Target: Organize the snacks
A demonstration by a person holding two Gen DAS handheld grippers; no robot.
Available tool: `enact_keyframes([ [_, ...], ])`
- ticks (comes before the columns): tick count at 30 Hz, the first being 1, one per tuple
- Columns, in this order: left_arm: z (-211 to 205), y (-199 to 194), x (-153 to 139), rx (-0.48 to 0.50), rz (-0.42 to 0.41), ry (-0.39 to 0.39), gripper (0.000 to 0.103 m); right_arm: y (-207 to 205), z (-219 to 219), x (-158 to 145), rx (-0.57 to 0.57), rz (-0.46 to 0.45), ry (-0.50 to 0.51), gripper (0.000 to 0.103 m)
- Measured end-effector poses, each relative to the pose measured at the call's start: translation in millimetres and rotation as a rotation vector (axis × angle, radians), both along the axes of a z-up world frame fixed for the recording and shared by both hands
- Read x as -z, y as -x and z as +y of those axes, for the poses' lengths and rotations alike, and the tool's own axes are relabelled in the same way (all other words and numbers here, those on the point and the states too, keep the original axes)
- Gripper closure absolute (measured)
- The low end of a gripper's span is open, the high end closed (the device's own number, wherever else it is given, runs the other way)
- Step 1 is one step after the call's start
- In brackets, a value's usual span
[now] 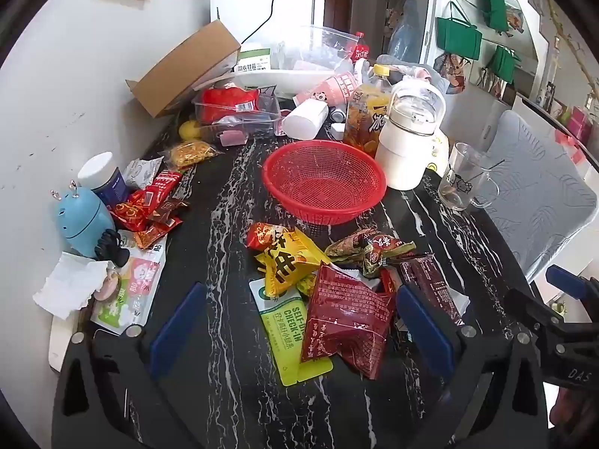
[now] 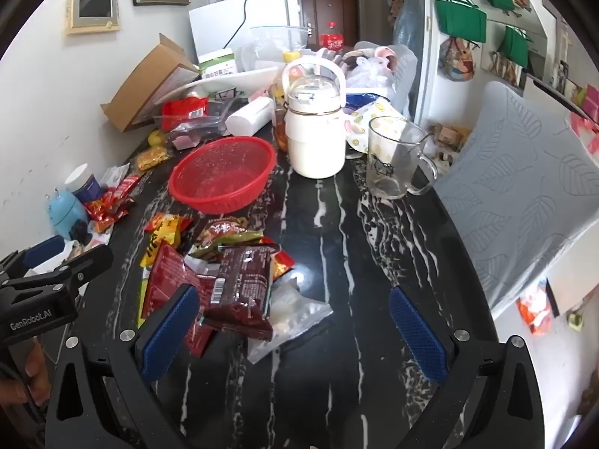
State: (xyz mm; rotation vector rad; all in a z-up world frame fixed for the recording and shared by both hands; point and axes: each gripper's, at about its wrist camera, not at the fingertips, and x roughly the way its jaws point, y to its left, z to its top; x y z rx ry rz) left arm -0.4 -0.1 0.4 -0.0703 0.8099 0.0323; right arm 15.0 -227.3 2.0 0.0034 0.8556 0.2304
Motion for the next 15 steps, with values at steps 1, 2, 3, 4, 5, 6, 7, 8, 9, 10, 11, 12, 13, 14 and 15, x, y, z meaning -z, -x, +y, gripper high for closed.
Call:
enact_keyframes([
  [1,-0.1,0.1,-0.3,0.001,-0.002,0.001,0.0,0.1,0.0,-0.1,0.0,-0.002,-0.007,0.0],
  [2,-0.1,0.0,-0.6,0.002,-0.002,0.002,0.0,0.1,0.1,-0.2,0.0,-0.001,-0.008,0.0],
  [3,-0.2,-0.3,-0.9,0.003,-0.003,0.003,0.0,0.1,0.4,-0.3,-0.001,-0.002,-0.008,0.0],
  [4,3.2,0.0,-2.1,0.006,-0.004,0.005,0.0,0.0,0.6,-0.4,-0.002,-0.002,-0.008,0.0],
  [5,6.0,0.3,-2.7,0.009,-0.004,0.006,0.0,-0.1,0.6,-0.5,-0.003,-0.002,-0.01,0.0],
  [6,6.5,1.5,-3.9,0.01,-0.006,0.006,0.0,-0.3,0.5,-0.5,-0.004,-0.002,-0.012,0.0],
  [7,7.8,1.4,-4.5,0.013,-0.006,0.008,0.0,-0.6,0.3,-0.6,-0.005,-0.002,-0.014,0.0],
  [8,7.1,0.7,-7.0,0.012,-0.002,0.006,0.0,-0.9,-0.1,-0.7,-0.006,-0.002,-0.016,0.0],
  [9,8.1,0.4,-8.6,0.014,-0.003,0.007,0.0,-1.2,-0.7,-0.7,-0.005,-0.003,-0.016,0.0],
  [10,10.1,-0.3,-9.7,0.016,-0.003,0.008,0.0,-3.0,-1.5,-1.3,0.002,-0.005,-0.015,0.0],
  [11,4.0,2.2,-7.8,0.009,-0.009,-0.003,0.0,-5.7,-2.2,-1.6,0.005,-0.006,-0.014,0.0],
  [12,3.1,3.1,-7.3,0.009,-0.013,-0.006,0.0,-6.6,-3.7,-1.6,0.008,-0.007,-0.015,0.0],
  [13,2.8,3.4,-7.1,0.01,-0.015,-0.006,0.0,-7.8,-5.4,-1.6,0.009,-0.007,-0.016,0.0],
  [14,2.3,3.6,-7.2,0.011,-0.014,-0.007,0.0,-9.1,-7.2,-1.3,0.012,-0.007,-0.016,0.0],
  [15,0.9,2.8,-7.1,0.009,-0.013,-0.01,0.0,-9.6,-8.6,-1.0,0.016,-0.007,-0.013,0.0],
])
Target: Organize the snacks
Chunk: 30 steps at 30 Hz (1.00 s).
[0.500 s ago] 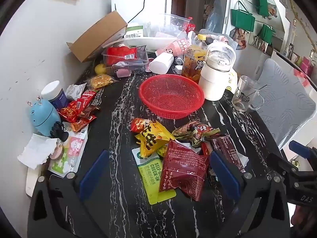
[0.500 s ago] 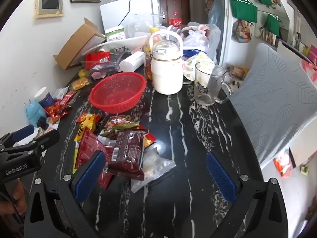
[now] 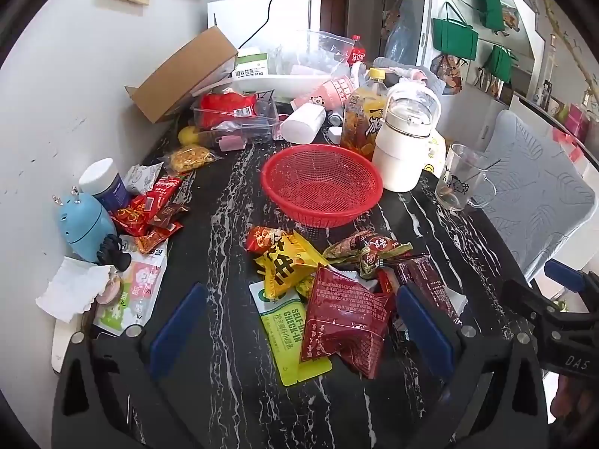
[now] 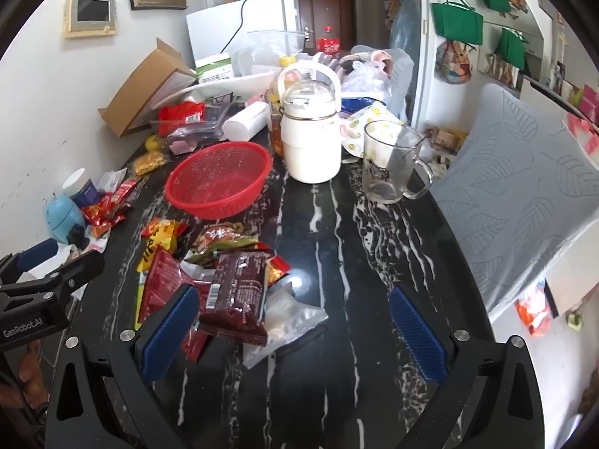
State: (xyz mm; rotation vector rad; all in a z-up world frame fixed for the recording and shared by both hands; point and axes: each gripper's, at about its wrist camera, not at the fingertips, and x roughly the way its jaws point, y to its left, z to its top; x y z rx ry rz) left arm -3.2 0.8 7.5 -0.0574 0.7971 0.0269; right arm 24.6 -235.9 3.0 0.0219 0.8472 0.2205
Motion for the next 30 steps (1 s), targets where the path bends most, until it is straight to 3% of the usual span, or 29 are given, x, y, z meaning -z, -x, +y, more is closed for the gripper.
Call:
enact_keyframes([
  [30,-7.3,0.0,5.6,0.019,0.01,-0.005,0.0,9.3,3.3,-0.4,-0.005,-0.013,0.003,0.0],
])
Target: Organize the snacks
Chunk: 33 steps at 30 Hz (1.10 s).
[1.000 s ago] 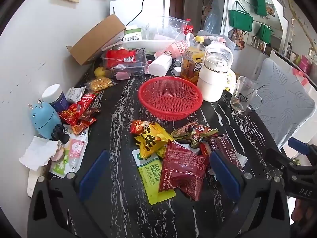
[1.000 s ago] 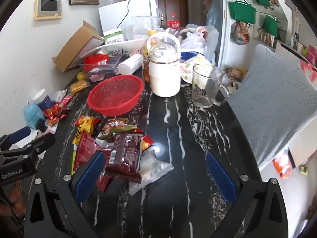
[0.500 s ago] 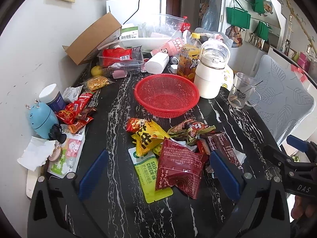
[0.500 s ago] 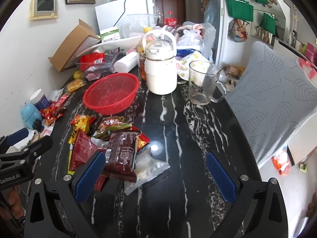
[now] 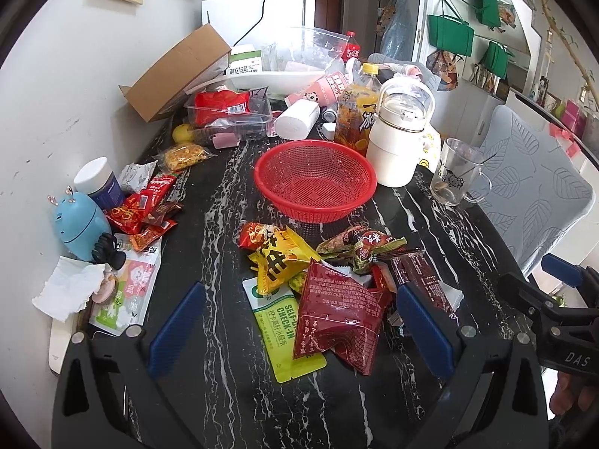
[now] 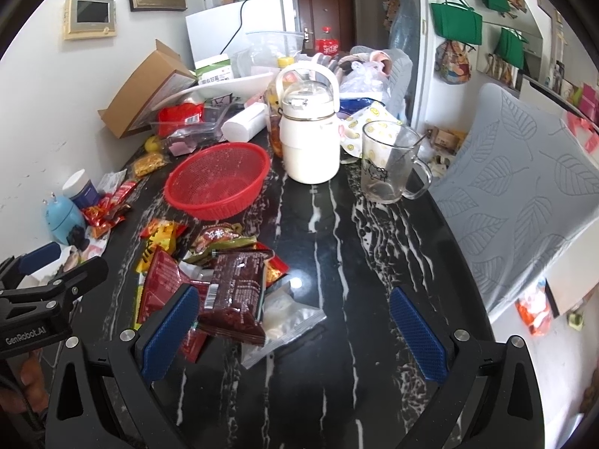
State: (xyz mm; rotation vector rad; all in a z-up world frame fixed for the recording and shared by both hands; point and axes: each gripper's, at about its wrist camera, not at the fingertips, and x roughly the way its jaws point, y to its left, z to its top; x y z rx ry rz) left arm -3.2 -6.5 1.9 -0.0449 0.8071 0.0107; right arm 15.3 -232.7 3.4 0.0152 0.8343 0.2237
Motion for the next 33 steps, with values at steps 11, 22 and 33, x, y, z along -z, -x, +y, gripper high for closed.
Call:
enact_keyframes([
  [11,-0.5,2.2,0.6,0.0,0.0,0.001,0.0,1.1,3.3,-1.8,-0.015,-0.004,-0.009,0.0],
  [22,0.2,2.6,0.3,0.0,-0.001,0.002,0.0,3.2,5.6,-2.5,-0.023,-0.005,0.0,0.0],
  [33,4.3,12.3,-3.6,-0.005,-0.012,0.005,0.0,9.9,7.4,-5.2,-0.03,-0.017,-0.001,0.0],
])
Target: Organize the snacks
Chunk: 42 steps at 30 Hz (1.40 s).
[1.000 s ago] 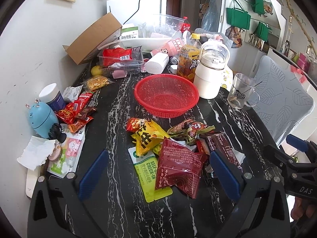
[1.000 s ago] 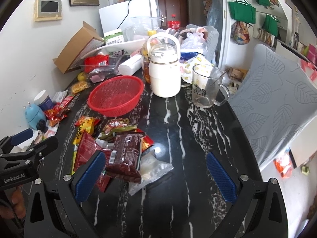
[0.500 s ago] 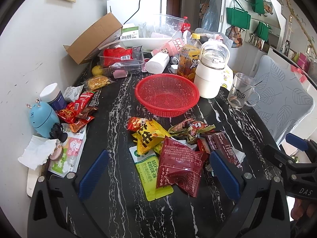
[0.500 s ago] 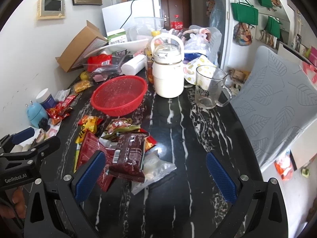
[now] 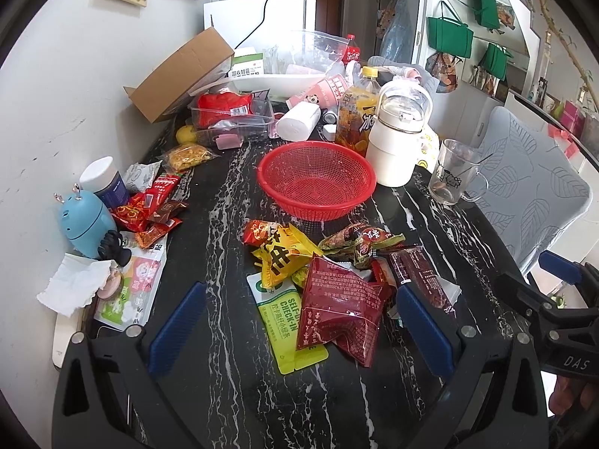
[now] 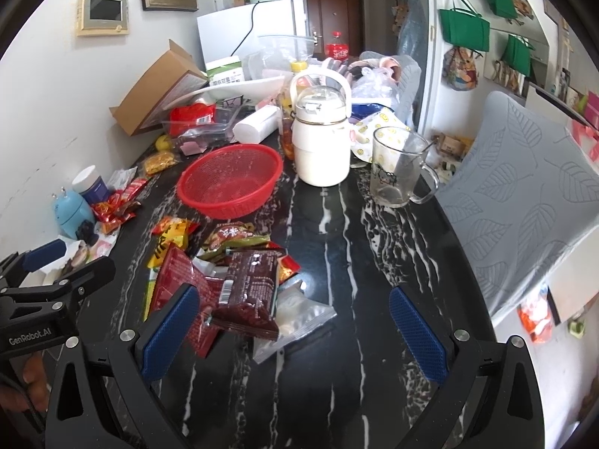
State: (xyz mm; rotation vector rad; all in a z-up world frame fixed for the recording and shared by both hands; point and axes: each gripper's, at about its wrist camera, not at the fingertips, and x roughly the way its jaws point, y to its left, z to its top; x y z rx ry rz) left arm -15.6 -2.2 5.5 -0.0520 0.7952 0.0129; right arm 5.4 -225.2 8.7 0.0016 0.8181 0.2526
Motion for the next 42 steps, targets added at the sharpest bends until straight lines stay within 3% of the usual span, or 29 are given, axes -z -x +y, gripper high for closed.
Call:
enact_keyframes([
  [14,4.4,17.2,6.1,-0.015,0.009,0.017,0.0,14.8,3.0,5.0,-0.016,-0.012,0.006,0.0],
  [33,17.0,18.3,60.9,-0.016,0.113,0.065,0.0,13.7,19.6,62.9,-0.091,0.121,-0.045,0.0],
  [42,16.0,7.1,71.2,0.004,0.128,0.078,0.0,-7.5,21.6,68.5,-0.109,0.134,-0.067,0.002],
])
